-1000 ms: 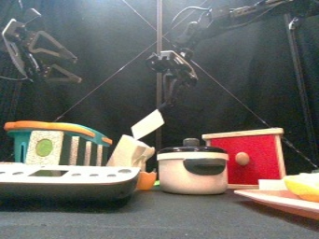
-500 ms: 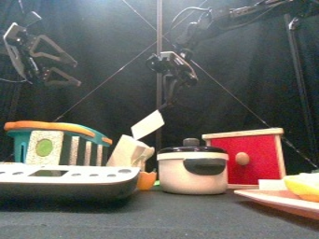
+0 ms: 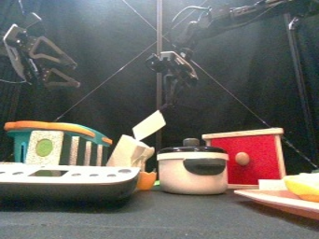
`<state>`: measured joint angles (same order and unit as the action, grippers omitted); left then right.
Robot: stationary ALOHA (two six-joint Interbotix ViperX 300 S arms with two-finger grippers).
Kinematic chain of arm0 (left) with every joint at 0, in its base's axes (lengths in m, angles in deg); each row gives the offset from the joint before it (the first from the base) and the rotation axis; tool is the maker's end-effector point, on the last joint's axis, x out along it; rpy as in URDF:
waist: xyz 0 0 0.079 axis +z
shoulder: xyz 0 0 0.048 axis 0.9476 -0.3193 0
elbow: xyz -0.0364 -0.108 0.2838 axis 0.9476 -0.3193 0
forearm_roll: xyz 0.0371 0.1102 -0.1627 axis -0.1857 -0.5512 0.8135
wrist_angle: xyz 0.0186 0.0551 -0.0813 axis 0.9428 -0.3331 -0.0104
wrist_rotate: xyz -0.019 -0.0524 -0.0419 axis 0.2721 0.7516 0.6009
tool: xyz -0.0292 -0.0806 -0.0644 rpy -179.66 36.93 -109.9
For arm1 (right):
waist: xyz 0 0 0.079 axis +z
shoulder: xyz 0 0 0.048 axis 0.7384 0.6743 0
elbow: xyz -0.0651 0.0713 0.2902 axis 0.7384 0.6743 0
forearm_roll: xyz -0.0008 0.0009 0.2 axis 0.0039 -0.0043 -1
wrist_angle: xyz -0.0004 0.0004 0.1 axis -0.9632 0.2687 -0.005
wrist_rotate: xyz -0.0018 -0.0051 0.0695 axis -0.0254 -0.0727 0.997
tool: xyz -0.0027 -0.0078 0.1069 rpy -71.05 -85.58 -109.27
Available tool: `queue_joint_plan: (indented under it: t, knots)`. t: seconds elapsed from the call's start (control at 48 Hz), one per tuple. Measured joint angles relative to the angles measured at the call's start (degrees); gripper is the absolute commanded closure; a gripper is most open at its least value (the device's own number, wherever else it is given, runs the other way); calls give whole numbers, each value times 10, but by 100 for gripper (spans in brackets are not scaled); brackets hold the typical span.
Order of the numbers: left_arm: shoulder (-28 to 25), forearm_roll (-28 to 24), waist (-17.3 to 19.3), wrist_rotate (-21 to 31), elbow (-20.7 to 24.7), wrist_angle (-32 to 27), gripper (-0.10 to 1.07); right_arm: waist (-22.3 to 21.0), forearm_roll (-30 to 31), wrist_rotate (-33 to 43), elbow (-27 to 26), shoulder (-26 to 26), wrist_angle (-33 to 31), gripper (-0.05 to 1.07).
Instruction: Put cleaver back in holder
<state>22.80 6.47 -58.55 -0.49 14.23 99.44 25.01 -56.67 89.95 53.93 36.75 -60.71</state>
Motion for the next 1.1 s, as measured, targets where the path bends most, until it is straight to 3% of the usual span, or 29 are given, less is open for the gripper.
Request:
queue_joint_plan:
  t: [1.104]
  knots:
    - [0, 0, 4, -1, -3, 0, -5, 8, 10, 0, -4, 0, -3, 53]
